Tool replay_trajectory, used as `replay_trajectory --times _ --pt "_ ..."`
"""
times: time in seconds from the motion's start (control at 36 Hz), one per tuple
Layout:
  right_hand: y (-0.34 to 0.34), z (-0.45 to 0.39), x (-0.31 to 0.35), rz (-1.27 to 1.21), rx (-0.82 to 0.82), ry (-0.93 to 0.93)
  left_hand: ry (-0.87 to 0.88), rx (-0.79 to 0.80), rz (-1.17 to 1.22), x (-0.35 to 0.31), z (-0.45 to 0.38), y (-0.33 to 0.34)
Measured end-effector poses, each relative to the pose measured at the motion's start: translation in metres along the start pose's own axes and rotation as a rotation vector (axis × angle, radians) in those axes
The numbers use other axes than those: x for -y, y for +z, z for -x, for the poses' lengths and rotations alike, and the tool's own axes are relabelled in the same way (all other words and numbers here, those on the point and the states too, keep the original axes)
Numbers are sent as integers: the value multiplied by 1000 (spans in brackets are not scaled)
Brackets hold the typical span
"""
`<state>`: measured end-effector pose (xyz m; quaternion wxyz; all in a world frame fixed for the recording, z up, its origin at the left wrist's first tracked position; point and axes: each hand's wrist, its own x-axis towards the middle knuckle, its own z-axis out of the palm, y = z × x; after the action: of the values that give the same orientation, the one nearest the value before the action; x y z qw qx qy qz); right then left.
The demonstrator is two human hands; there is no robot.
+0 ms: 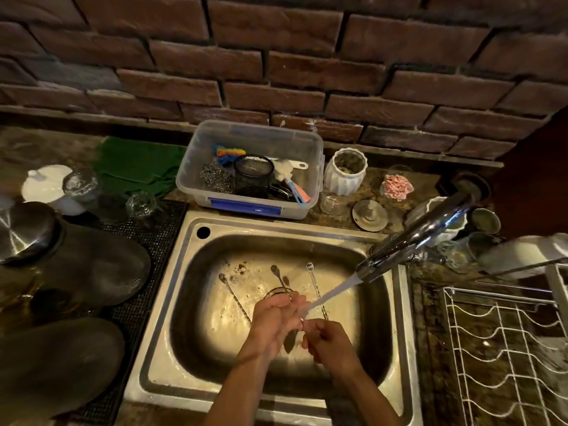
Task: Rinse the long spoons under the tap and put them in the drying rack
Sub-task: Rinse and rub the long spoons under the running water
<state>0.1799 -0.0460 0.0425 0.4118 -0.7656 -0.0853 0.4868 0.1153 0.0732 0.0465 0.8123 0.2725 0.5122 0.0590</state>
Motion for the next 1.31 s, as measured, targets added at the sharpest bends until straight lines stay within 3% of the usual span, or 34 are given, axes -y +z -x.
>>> replay_trajectory --times 0.75,1.31 --pt "-17 40 12 -2 -8 -31 4 62 229 -22 6 10" --pt "-30 50 7 53 10 -26 35 109 200 -28 9 13"
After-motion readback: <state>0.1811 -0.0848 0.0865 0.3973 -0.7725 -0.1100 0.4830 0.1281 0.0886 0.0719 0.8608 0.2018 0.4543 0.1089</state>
